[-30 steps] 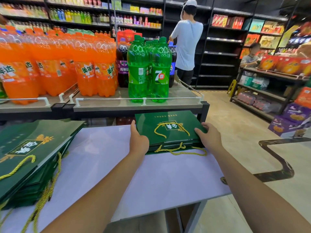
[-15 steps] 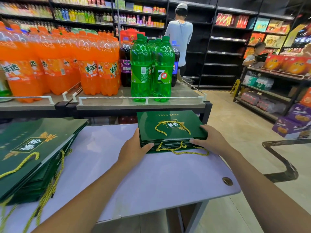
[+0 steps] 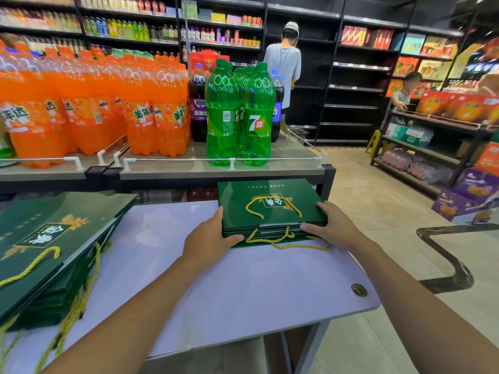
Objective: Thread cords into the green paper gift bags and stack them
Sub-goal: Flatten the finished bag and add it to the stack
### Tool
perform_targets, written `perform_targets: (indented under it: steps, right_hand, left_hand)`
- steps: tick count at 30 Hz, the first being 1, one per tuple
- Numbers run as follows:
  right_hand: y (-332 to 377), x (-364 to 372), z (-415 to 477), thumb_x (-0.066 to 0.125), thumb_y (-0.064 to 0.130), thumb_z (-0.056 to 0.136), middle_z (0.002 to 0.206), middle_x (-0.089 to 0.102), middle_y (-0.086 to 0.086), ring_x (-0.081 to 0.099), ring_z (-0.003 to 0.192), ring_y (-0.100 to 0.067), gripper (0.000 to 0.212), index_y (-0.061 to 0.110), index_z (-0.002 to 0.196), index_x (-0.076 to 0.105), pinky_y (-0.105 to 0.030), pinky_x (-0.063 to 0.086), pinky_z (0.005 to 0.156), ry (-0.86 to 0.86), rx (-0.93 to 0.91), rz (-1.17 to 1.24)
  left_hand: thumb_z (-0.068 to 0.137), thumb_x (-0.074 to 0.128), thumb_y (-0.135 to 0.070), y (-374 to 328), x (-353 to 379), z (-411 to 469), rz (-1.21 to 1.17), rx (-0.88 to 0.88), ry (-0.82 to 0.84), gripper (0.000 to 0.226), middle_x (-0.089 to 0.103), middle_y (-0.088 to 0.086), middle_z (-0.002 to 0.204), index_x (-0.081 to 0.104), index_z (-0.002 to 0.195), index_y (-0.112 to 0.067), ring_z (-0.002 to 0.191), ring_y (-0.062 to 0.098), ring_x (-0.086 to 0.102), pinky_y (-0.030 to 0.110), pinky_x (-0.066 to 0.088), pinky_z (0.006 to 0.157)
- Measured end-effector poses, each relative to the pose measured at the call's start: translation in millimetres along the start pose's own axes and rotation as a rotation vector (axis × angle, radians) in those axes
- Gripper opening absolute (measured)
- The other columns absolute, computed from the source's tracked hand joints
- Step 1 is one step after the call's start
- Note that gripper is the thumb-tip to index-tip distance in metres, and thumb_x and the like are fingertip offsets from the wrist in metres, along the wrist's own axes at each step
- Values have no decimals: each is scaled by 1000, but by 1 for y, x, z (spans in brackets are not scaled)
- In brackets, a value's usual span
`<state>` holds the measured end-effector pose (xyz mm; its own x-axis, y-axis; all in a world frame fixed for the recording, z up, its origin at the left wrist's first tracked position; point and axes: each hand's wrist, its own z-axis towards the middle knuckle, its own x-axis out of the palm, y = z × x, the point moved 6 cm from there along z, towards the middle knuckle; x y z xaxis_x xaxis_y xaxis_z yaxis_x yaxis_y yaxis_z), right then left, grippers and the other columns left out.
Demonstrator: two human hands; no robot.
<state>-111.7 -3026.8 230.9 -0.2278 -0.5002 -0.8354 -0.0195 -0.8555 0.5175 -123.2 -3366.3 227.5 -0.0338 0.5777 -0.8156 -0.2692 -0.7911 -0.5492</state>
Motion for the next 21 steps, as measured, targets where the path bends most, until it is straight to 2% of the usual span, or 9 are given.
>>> perform_targets:
  steps: [2,3,4,6,8,10,14,17,21]
  right_hand:
    - [3,-2,-1,61,92,64,132,51,2,50,125,-20,114,20,151,46,-38,46,96,-7,9,-43]
    - [7,-5,-4,56,94,64,140,49,0,46,134,-24,114,24,153,43,-46,43,105,-12,17,-101]
    - [11,-7,-6,55,92,67,151,43,-1,38,143,-26,109,28,154,40,-55,34,114,-27,21,-175]
    - [26,-10,-10,57,86,76,167,25,1,21,154,-23,99,34,157,34,-63,14,120,-75,23,-275]
    - [49,-12,-13,56,83,80,168,25,2,20,155,-22,92,34,156,36,-63,15,122,-149,-39,-297]
    - [80,-8,-17,58,74,84,164,34,0,27,152,-22,80,33,152,44,-62,23,121,-201,-141,-269]
    - [148,20,-28,67,51,92,156,45,-2,38,146,-25,58,27,144,56,-58,31,119,-240,-301,-193]
    - [198,53,-40,69,41,91,148,52,-3,46,139,-27,51,23,138,61,-53,38,115,-244,-431,-133]
    - [251,108,-63,67,35,89,142,57,-2,52,132,-25,44,23,131,65,-49,42,111,-194,-547,5]
  left_hand:
    - [84,73,-59,-1,-3,0,6,6,4,72,67,-15,107,35,142,-42,93,20,62,36,55,75]
    - [83,74,-59,-3,-6,-1,-5,19,1,72,66,-17,109,34,141,-44,98,19,64,37,56,77]
    - [83,75,-58,-5,-10,-3,-10,34,-7,74,65,-19,116,33,142,-45,107,19,63,37,55,81]
    - [85,74,-57,-9,-22,-9,44,74,-41,83,53,-17,144,29,151,-38,133,18,51,39,52,94]
    - [89,69,-59,-8,-37,-15,198,140,-102,93,31,-8,165,19,161,-25,152,18,28,42,40,112]
    - [94,62,-58,-4,-52,-22,367,228,-151,93,22,-3,169,15,163,-20,157,21,15,41,28,121]
    - [99,58,-49,11,-92,-45,544,310,-214,76,22,2,170,24,162,-24,158,26,11,46,18,126]
    - [101,55,-47,28,-133,-65,611,246,-220,67,20,3,170,30,160,-27,158,27,9,48,13,126]
    - [101,45,-57,79,-180,-90,633,78,-147,68,26,2,168,27,159,-28,156,29,17,50,25,123]
